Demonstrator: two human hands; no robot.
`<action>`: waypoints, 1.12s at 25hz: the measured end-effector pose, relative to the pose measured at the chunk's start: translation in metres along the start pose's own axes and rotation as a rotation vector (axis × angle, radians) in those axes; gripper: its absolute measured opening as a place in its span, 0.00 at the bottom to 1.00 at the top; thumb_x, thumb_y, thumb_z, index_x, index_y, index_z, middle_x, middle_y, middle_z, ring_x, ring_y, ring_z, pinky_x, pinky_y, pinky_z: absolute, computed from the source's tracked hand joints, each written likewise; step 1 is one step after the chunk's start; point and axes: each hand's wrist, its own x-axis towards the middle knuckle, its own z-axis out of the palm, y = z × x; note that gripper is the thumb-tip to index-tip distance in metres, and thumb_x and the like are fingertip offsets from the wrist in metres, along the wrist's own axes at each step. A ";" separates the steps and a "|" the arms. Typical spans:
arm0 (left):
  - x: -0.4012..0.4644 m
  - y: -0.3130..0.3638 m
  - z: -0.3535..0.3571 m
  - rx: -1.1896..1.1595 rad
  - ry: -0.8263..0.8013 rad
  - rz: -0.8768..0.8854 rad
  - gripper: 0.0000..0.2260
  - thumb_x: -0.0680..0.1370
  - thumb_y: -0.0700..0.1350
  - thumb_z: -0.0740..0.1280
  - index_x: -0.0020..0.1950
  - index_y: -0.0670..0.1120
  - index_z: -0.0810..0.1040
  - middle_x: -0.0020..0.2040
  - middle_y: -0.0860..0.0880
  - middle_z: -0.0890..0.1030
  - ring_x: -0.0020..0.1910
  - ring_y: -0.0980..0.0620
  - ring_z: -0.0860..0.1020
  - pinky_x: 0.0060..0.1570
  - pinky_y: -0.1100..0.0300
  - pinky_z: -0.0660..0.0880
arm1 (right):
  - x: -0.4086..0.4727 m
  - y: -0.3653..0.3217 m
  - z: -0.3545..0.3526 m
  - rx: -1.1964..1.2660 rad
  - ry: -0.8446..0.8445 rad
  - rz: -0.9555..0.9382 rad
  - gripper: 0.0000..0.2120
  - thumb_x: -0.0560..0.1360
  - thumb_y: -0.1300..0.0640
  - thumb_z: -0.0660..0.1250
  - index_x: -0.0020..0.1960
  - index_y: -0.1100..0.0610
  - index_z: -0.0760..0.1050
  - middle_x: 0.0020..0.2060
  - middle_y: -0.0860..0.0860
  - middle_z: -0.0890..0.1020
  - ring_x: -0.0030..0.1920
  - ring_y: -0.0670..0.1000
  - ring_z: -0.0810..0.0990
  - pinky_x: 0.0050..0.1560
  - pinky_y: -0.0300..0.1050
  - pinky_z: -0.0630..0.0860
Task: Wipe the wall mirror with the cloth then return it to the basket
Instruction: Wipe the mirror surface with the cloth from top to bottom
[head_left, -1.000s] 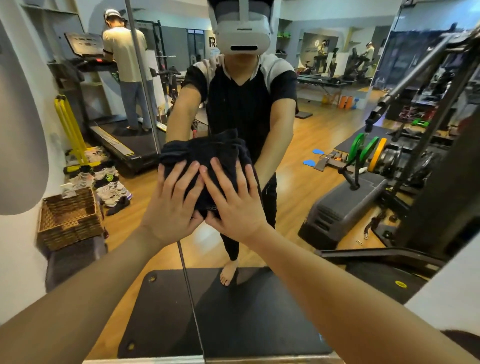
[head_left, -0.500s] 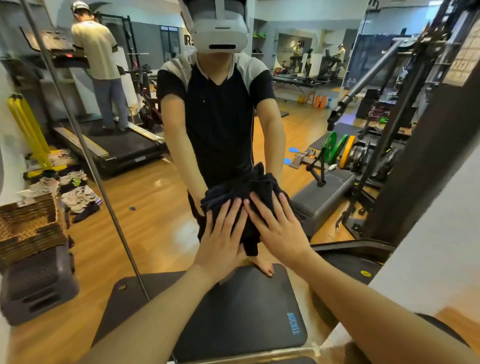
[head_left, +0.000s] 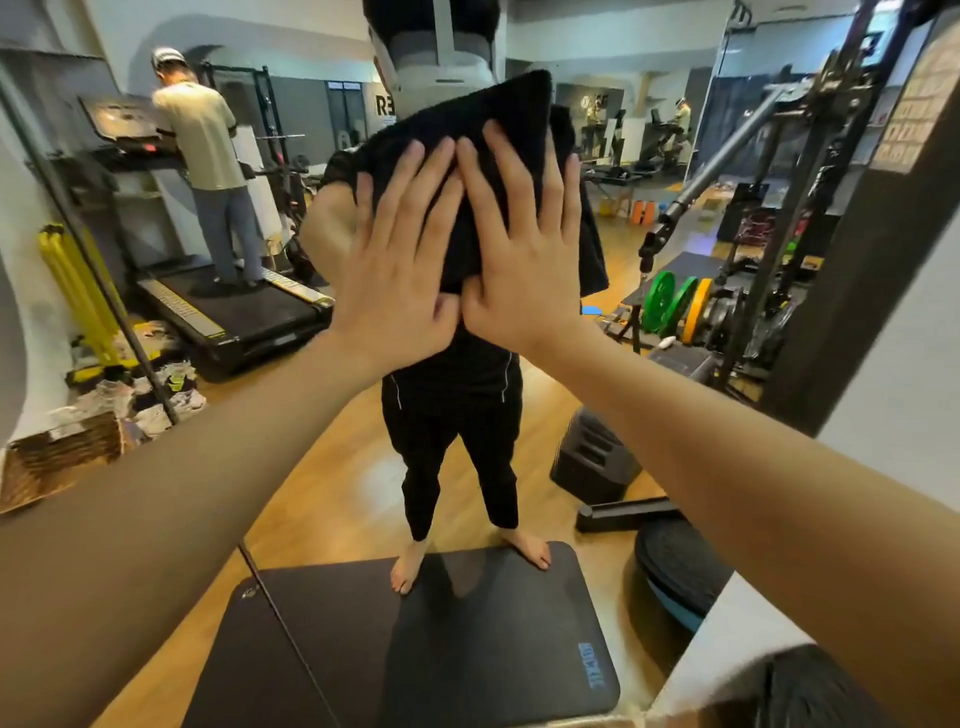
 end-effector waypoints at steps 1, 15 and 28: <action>-0.007 -0.007 0.001 0.009 0.015 0.014 0.38 0.72 0.43 0.65 0.81 0.36 0.59 0.82 0.37 0.58 0.82 0.37 0.54 0.79 0.33 0.49 | -0.005 -0.009 0.004 0.023 0.011 0.023 0.36 0.73 0.50 0.69 0.79 0.59 0.68 0.78 0.60 0.68 0.79 0.70 0.61 0.78 0.70 0.54; -0.201 0.119 0.129 -0.061 -0.236 0.047 0.32 0.77 0.49 0.62 0.78 0.38 0.61 0.80 0.38 0.56 0.80 0.37 0.56 0.80 0.34 0.47 | -0.275 0.055 0.021 -0.025 -0.350 -0.143 0.39 0.78 0.45 0.69 0.83 0.53 0.57 0.82 0.55 0.58 0.80 0.66 0.58 0.81 0.67 0.55; 0.066 0.186 0.100 -0.122 0.037 0.064 0.28 0.78 0.43 0.62 0.79 0.40 0.64 0.81 0.39 0.61 0.82 0.39 0.57 0.80 0.35 0.48 | -0.092 0.193 -0.059 0.030 -0.011 0.101 0.36 0.74 0.49 0.71 0.78 0.60 0.68 0.78 0.61 0.67 0.78 0.69 0.63 0.76 0.72 0.58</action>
